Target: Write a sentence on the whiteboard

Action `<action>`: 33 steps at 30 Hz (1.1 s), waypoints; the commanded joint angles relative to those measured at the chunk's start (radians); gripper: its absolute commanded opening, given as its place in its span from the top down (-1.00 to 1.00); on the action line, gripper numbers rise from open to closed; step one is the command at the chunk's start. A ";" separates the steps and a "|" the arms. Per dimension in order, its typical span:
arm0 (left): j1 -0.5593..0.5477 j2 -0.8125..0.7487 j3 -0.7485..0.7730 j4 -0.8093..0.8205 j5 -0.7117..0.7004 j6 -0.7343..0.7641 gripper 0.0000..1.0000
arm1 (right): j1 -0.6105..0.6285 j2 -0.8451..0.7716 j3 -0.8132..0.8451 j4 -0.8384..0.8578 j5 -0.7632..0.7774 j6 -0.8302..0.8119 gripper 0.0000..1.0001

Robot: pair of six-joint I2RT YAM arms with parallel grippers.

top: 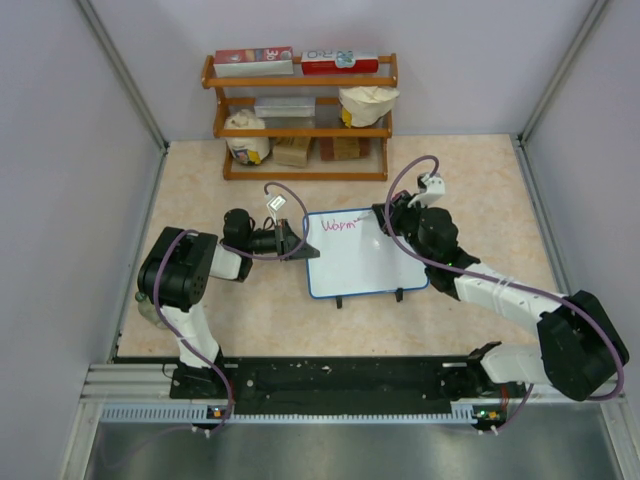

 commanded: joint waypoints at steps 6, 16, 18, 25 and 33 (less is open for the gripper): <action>0.000 0.008 0.017 0.011 0.001 -0.004 1.00 | -0.010 -0.020 -0.015 0.016 -0.009 0.003 1.00; 0.001 0.008 0.017 0.011 -0.001 -0.004 1.00 | -0.010 -0.046 -0.047 0.009 -0.021 0.004 1.00; 0.001 0.006 0.017 0.011 -0.001 -0.004 1.00 | -0.012 -0.048 -0.055 0.007 -0.027 0.006 1.00; 0.001 0.008 0.017 0.011 -0.001 -0.004 1.00 | -0.010 -0.053 -0.075 0.010 -0.035 0.009 1.00; 0.001 0.008 0.017 0.012 -0.002 -0.004 1.00 | -0.010 -0.074 -0.075 -0.019 0.013 0.004 1.00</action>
